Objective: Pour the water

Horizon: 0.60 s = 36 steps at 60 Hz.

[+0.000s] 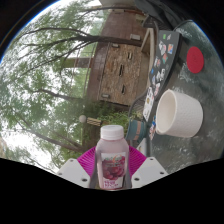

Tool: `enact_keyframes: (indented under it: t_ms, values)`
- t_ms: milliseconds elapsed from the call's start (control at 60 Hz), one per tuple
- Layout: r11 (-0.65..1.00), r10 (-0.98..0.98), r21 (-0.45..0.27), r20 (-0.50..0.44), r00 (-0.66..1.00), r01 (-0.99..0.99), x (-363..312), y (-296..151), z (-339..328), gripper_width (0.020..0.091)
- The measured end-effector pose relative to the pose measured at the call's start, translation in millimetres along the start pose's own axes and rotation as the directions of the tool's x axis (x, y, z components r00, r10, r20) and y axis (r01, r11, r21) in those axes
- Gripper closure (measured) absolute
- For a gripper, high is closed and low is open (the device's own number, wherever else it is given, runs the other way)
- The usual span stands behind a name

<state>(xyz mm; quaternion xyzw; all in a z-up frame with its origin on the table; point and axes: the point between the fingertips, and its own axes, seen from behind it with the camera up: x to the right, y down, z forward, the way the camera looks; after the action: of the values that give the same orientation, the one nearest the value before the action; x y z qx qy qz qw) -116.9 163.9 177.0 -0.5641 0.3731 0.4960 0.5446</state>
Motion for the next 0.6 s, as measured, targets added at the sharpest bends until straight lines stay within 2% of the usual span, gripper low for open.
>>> enact_keyframes:
  t_ms: [50, 67, 150, 233, 250, 300, 317, 467, 483, 600]
  values:
    - [0.960, 0.280, -0.023, 0.071, 0.957, -0.279, -8.1, -10.1, -2.0, 0.0691]
    - [0.920, 0.392, -0.018, 0.072, 0.917, -0.392, -13.4, -28.7, 10.1, 0.0691]
    - [0.812, 0.579, 0.006, 0.121, 0.807, -0.583, -5.7, -57.2, 1.4, 0.0687]
    - [0.741, 0.661, 0.030, 0.147, 0.736, -0.671, 2.8, -76.5, -7.8, 0.0690]
    - [0.739, 0.661, 0.043, 0.146, 0.736, -0.673, 12.4, -69.4, 7.9, 0.0691]
    - [0.679, 0.722, 0.019, 0.166, 0.672, -0.734, 3.7, -79.7, -18.0, 0.0689]
    - [0.676, 0.723, 0.038, 0.158, 0.672, -0.736, 16.5, -75.4, 8.4, 0.0690]
    - [0.607, 0.784, 0.020, 0.148, 0.603, -0.794, 26.1, -66.5, -13.1, 0.0690]
    - [0.598, 0.790, 0.041, 0.138, 0.597, -0.800, 27.6, -75.5, 8.9, 0.0691]
    - [0.603, 0.789, 0.034, 0.123, 0.602, -0.797, 24.8, -71.1, 5.7, 0.0690]
